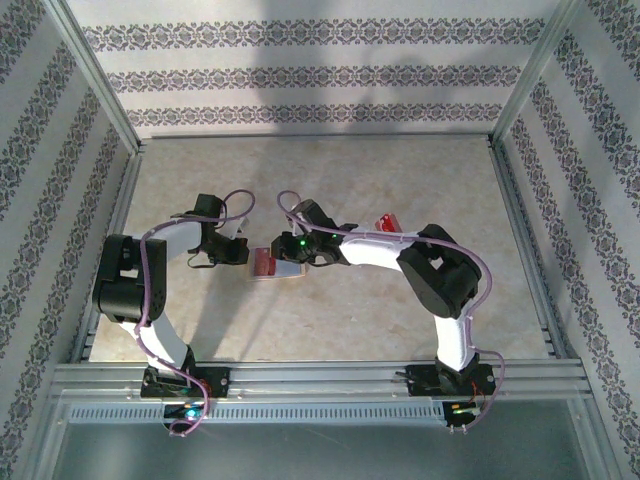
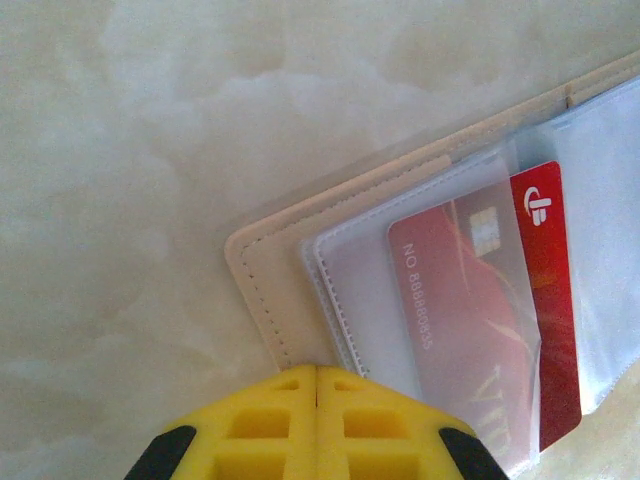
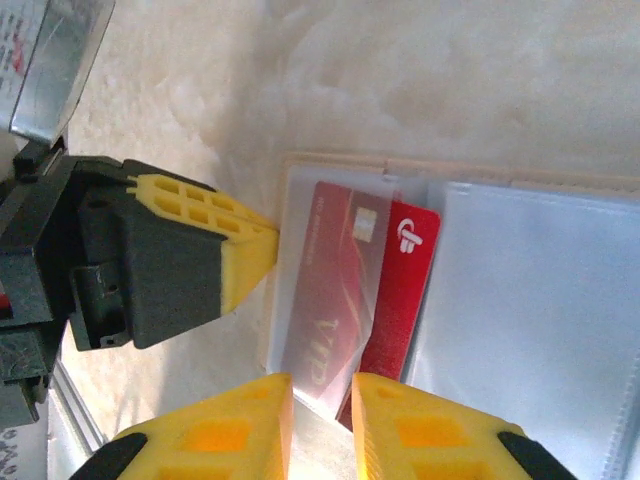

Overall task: Put the credit cards into the card holder
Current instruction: Insert the credit card into the card slot.

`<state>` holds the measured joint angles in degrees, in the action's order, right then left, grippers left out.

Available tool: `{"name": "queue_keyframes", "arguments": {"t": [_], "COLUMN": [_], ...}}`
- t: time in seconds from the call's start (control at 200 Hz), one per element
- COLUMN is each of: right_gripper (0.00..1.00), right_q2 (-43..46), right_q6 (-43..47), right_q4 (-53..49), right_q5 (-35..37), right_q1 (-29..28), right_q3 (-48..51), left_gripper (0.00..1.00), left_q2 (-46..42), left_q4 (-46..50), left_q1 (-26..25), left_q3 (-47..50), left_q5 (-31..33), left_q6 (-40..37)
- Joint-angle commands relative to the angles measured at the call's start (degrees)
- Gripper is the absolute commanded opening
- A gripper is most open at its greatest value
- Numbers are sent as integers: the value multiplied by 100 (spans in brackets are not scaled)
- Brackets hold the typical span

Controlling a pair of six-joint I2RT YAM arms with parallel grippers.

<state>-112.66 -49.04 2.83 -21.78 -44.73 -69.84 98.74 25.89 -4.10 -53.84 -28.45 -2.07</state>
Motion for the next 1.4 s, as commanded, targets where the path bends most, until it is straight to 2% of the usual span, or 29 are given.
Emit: {"name": "queue_keyframes", "arguments": {"t": [0.0,0.425,0.859,1.014,1.154,1.394], "right_gripper": [24,20,17,20,22,21], "right_q2": [-178,-894,-1010,-796,-454,-712], "right_q6": [78,226,484,552,615,571], "right_q4": [-103,-485,-1011,-1125,-1158,-1094], "right_q5": [30,-132,-10,56,251,140], "right_q1": [41,-145,-326,-282,-227,-199], "right_q3": [59,-685,-1197,-1098,-835,-943], "left_gripper": [5,4,4,4,10,15], "left_q2": [88,111,49,-74,-405,-496], "left_q4": [-41,-58,-72,8,52,-105], "left_q1": [25,23,23,28,38,166], "left_q3": [-60,-54,-6,-87,-72,106], "left_q5": [-30,-22,3,30,84,148], "left_q6": [40,6,4,8,60,114]}}
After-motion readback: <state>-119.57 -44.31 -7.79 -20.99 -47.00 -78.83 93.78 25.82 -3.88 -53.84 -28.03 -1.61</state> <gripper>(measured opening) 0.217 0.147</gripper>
